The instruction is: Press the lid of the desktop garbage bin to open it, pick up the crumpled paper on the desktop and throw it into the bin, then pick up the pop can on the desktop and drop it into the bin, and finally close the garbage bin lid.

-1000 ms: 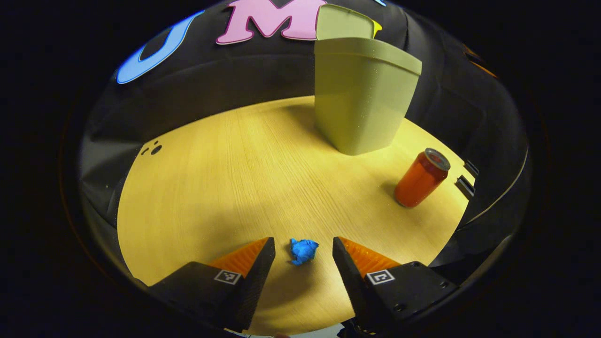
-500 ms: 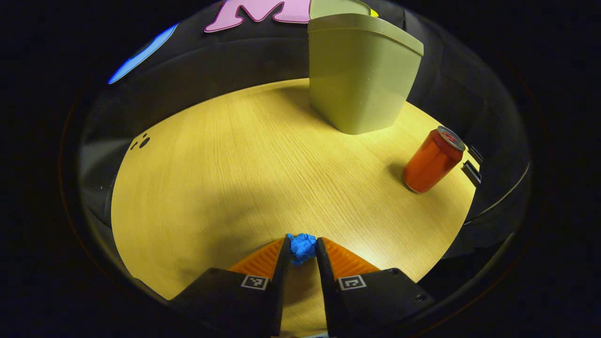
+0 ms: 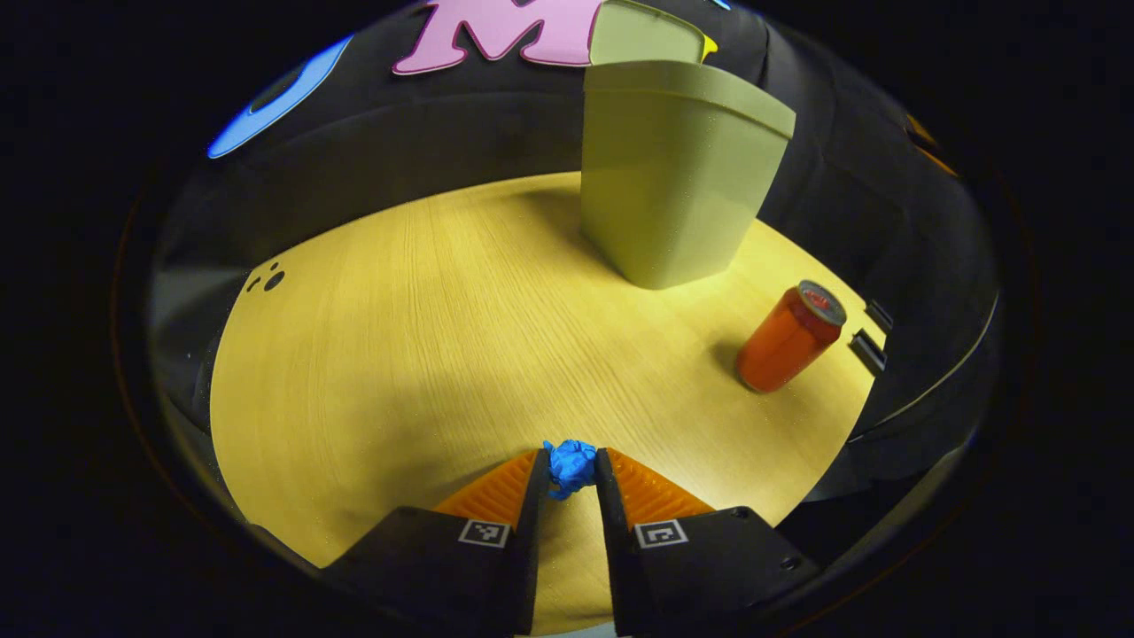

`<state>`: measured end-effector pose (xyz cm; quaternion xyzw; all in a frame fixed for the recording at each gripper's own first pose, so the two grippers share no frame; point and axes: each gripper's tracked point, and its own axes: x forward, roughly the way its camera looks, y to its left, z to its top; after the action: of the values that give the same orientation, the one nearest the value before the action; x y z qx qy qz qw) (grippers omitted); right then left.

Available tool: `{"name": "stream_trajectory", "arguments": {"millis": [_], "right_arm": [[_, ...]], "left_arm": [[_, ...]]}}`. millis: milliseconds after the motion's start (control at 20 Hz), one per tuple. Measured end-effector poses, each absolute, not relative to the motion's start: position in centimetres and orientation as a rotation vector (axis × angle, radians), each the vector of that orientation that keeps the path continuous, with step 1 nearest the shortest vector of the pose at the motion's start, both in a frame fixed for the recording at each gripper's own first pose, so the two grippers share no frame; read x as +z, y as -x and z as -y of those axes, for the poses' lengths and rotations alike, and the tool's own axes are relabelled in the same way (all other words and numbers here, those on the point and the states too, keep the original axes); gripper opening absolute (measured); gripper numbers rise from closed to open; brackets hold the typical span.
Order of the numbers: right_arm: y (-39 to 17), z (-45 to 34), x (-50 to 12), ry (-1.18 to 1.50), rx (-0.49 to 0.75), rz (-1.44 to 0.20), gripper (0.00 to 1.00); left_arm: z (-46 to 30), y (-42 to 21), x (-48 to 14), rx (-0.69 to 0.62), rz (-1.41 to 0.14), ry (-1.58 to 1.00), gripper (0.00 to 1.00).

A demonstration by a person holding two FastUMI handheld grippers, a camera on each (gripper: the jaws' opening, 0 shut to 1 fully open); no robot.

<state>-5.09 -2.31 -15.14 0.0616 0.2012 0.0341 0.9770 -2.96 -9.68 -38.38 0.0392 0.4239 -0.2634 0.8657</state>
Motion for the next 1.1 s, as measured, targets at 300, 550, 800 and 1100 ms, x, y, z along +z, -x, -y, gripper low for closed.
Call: {"name": "stream_trajectory", "arguments": {"millis": [300, 550, 800, 1100], "right_arm": [[4.7, 0.7, -17.1, -0.144, 0.102, -0.448, 0.93], [4.7, -0.6, -18.0, -0.15, 0.136, -0.466, 0.93], [5.0, -1.4, -19.1, -0.157, 0.158, -0.492, 0.93], [6.2, -2.1, -20.9, -0.192, 0.174, -0.547, 0.92]], "left_arm": [[9.8, -0.3, -29.6, -0.539, -0.72, -0.013, 0.37], [10.8, -3.4, -20.9, -0.538, -0.546, 0.059, 0.37], [13.1, -5.7, -13.4, -0.576, -0.387, 0.092, 0.37], [17.2, -8.9, -7.6, -0.628, -0.251, 0.119, 0.37]]}}
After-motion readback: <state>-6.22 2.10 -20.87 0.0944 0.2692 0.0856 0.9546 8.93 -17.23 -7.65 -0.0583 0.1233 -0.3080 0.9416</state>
